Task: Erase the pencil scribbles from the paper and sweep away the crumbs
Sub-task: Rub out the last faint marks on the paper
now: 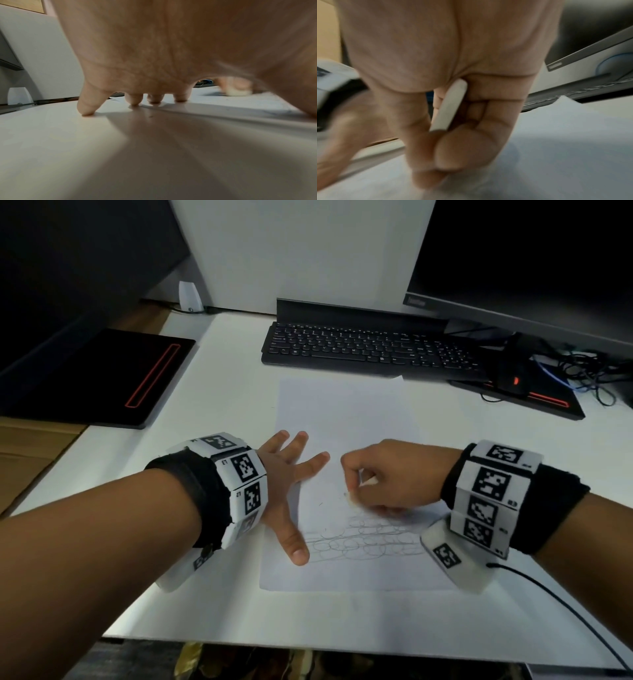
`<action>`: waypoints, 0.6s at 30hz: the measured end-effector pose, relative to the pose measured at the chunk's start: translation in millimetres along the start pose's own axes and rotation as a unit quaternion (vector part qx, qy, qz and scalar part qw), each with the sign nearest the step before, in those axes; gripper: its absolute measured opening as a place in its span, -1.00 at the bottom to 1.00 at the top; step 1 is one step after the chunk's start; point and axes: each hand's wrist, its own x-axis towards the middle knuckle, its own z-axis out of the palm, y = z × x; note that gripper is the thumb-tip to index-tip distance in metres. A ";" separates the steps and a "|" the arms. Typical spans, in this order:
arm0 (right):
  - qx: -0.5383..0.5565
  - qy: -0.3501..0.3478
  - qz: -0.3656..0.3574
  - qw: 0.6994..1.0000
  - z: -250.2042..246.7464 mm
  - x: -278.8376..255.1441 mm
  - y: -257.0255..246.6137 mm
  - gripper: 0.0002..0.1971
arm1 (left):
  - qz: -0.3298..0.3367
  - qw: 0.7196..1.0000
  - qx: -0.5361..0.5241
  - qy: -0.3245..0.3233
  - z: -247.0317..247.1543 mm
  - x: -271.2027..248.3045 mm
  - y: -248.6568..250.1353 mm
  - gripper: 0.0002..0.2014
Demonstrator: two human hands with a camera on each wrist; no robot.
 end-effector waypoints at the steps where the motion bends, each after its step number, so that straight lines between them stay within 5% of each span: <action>1: -0.012 -0.019 -0.019 1.000 5.8 -1.0 -3.7 -0.94 | -0.001 1.000 0.003 0.000 -0.3 0.4 0.0 0.41; 3: -0.014 -0.056 -0.038 0.998 14.0 -4.1 -8.9 -0.94 | -0.001 1.000 0.008 -0.001 -0.6 1.7 0.1 0.41; 8: -0.024 0.007 0.006 1.000 -2.4 -1.4 2.3 -0.92 | -0.003 1.000 0.004 0.000 -1.5 0.1 1.5 0.41; 12: -0.034 -0.041 -0.022 0.998 8.9 -5.3 -6.2 -0.94 | -0.001 1.000 0.010 -0.001 -0.4 1.1 1.1 0.41; 18: -0.004 0.020 0.045 0.999 -9.6 -0.4 12.1 -0.91 | -0.001 1.000 0.004 0.000 -0.1 3.0 -0.9 0.43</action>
